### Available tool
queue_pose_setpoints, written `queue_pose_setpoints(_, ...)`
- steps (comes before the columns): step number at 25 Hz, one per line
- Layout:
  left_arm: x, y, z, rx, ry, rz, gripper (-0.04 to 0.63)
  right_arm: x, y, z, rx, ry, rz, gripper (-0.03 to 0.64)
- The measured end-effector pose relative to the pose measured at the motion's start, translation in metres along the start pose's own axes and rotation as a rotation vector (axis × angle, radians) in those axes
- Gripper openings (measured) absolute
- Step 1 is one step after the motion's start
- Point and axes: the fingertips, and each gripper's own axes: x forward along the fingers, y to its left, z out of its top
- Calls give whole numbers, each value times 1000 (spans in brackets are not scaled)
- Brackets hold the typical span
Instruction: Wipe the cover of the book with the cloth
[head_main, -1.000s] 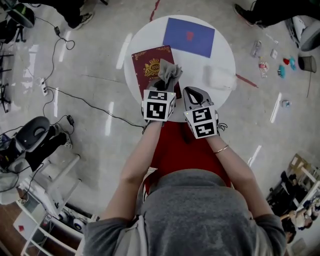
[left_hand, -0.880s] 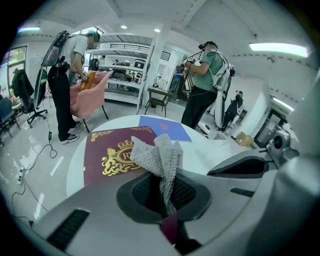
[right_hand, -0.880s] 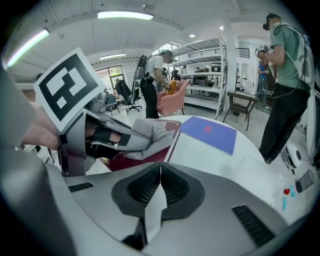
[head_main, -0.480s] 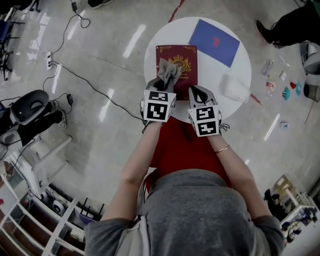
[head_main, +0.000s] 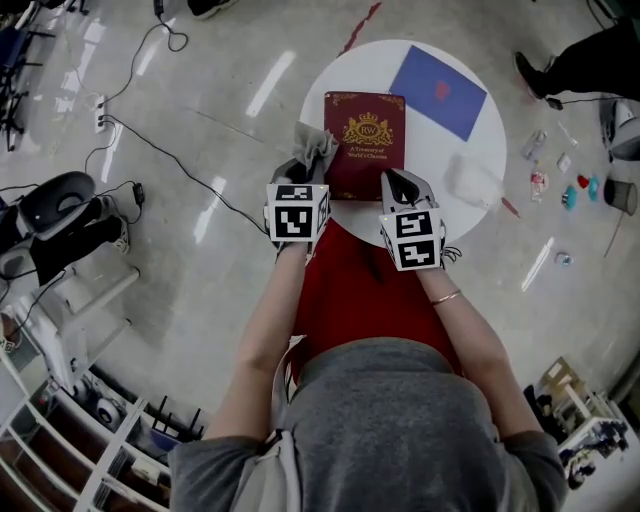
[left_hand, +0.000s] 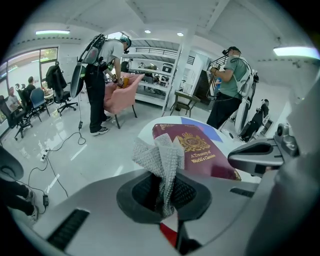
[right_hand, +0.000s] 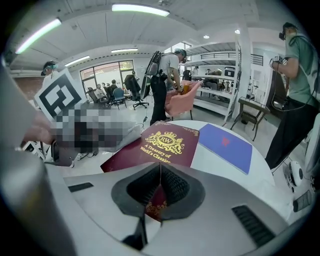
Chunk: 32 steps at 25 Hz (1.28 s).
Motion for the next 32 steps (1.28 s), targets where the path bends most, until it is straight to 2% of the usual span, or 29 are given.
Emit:
queue_pose_setpoints(7, -16, 14, -11, -39, -3, 58, 25, -8, -9, -9, 19, -11, -9, 29)
queue_pose_setpoints(12, -30, -5, -7, -35, -44, 57, 25, -22, -18, -21, 35, -26, -24, 29)
queue_pose_setpoints(18, -35, -63, 1, 27, -80, -17, 25, -51, -31, -40, 67, -36, -52, 29)
queue_pose_setpoints(25, -25, -137, -9, 120, -61, -133, 25, -80, -46, -71, 102, -34, -107, 29)
queue_pose_setpoints(32, -12, -171, -23, 144, -23, -193, 25, -91, -51, -85, 127, -28, -121, 29)
